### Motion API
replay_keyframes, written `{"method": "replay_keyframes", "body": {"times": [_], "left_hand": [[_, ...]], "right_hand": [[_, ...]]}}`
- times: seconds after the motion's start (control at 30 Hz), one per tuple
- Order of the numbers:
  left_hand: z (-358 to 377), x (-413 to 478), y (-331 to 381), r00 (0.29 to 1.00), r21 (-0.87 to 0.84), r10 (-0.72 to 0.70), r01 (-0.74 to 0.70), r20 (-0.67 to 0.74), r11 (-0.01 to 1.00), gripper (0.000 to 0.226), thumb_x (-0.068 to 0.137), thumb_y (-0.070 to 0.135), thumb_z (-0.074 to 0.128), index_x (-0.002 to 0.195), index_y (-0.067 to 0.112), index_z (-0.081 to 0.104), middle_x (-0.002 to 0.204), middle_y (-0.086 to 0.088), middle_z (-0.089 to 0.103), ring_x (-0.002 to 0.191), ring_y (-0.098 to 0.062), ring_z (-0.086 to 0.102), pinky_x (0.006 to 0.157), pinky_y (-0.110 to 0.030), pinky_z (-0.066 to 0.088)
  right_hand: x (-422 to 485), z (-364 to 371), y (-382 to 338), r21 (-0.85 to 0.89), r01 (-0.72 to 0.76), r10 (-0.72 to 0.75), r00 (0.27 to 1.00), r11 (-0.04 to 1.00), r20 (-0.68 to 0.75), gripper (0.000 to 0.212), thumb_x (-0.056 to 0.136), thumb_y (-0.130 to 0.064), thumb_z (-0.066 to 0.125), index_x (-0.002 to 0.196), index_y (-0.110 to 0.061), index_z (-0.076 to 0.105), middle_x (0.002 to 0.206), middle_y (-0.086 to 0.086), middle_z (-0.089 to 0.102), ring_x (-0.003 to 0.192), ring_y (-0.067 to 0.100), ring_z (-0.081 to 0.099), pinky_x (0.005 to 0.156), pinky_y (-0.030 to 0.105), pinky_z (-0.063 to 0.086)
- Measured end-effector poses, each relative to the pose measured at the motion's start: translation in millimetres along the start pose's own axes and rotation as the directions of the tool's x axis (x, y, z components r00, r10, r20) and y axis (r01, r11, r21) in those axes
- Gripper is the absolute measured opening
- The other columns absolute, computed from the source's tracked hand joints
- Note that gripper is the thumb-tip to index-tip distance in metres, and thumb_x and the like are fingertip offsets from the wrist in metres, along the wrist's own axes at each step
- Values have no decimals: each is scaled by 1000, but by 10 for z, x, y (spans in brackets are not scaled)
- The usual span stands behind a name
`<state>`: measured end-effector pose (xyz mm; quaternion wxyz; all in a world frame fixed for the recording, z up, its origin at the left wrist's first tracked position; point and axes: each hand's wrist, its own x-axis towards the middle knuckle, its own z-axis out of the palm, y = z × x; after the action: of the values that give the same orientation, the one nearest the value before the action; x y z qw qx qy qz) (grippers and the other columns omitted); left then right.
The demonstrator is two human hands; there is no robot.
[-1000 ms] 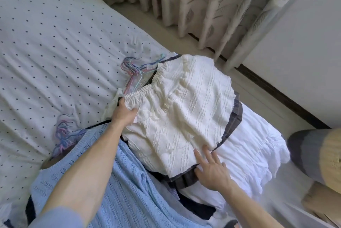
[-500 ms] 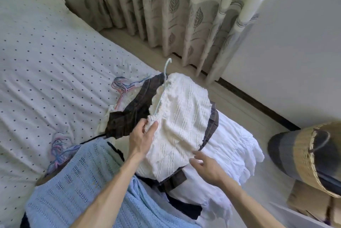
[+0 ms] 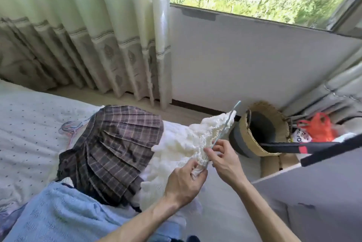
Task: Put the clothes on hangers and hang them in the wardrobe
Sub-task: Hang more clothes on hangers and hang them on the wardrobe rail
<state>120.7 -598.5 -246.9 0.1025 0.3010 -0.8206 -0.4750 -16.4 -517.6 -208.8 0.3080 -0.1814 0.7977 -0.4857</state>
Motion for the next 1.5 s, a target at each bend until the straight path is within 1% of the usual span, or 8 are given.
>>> {"method": "replay_keyframes", "body": {"times": [0.27, 0.4, 0.57, 0.7, 1.0, 1.17, 1.33, 1.5], "left_hand": [[792, 135, 1206, 925, 62, 184, -216, 333, 974, 32, 85, 63, 56, 99, 35, 65, 80, 16, 72, 69, -3, 66, 75, -33, 57], [1438, 87, 1965, 710, 2, 340, -434, 617, 901, 48, 90, 49, 64, 132, 26, 60, 123, 16, 64, 107, 0, 61, 97, -24, 48], [2416, -596, 2784, 483, -283, 421, -333, 768, 899, 23, 93, 4, 53, 102, 8, 74, 103, -1, 76, 103, -14, 69, 98, -31, 51], [2951, -1082, 3305, 360, -370, 435, -236, 826, 899, 21, 89, -1, 50, 94, 4, 70, 93, -4, 78, 92, -14, 71, 85, -32, 49], [4025, -1679, 4151, 201, -408, 448, -211, 871, 888, 22, 104, 20, 49, 98, 11, 69, 91, 3, 78, 100, -20, 71, 88, -35, 51], [4369, -1871, 4635, 138, -430, 456, -183, 879, 884, 25, 104, 17, 49, 90, 12, 69, 89, 3, 78, 70, 0, 69, 83, -28, 47], [4678, -2031, 5034, 1, -454, 478, -312, 878, 835, 26, 94, 40, 52, 88, 26, 73, 91, 12, 77, 97, -9, 71, 98, -43, 51], [4807, -2328, 5243, -89, -472, 466, -245, 881, 847, 21, 104, 17, 49, 95, 11, 67, 87, 3, 76, 75, 0, 70, 72, -21, 47]], "right_hand": [[-1356, -1502, 979, 67, -148, 151, 988, 987, -29, 19, 92, -16, 69, 104, -9, 56, 89, 9, 69, 78, 19, 73, 61, 31, 57], [-2071, -2062, 1337, 65, -194, 202, 969, 979, -145, 11, 93, -6, 63, 101, -11, 58, 89, 9, 72, 78, 19, 73, 59, 17, 49], [-2739, -2520, 1745, 14, -274, 260, 895, 962, -362, 20, 86, -2, 51, 95, -17, 59, 83, -2, 73, 73, 11, 71, 76, 28, 56], [-3207, -2826, 1942, 136, -295, 319, 761, 946, -565, 28, 80, 5, 45, 91, -14, 62, 81, 1, 74, 67, 11, 67, 81, 43, 57], [-4271, -2990, 2385, 172, -599, 351, 196, 782, -916, 16, 95, -36, 61, 107, -29, 69, 104, -12, 66, 95, 14, 66, 83, 30, 50], [-4471, -2928, 2371, 216, -670, 374, 99, 710, -922, 22, 96, -48, 53, 95, -32, 67, 91, -16, 67, 83, 5, 59, 73, 22, 47], [-4382, -2976, 2344, 287, -658, 477, 124, 696, -870, 29, 96, -49, 48, 121, -36, 55, 103, -14, 63, 89, 10, 57, 81, 24, 47], [-4236, -3050, 2420, 340, -665, 483, 36, 665, -875, 19, 102, -33, 43, 115, -21, 50, 98, -8, 58, 84, 13, 54, 76, 27, 44]]}}
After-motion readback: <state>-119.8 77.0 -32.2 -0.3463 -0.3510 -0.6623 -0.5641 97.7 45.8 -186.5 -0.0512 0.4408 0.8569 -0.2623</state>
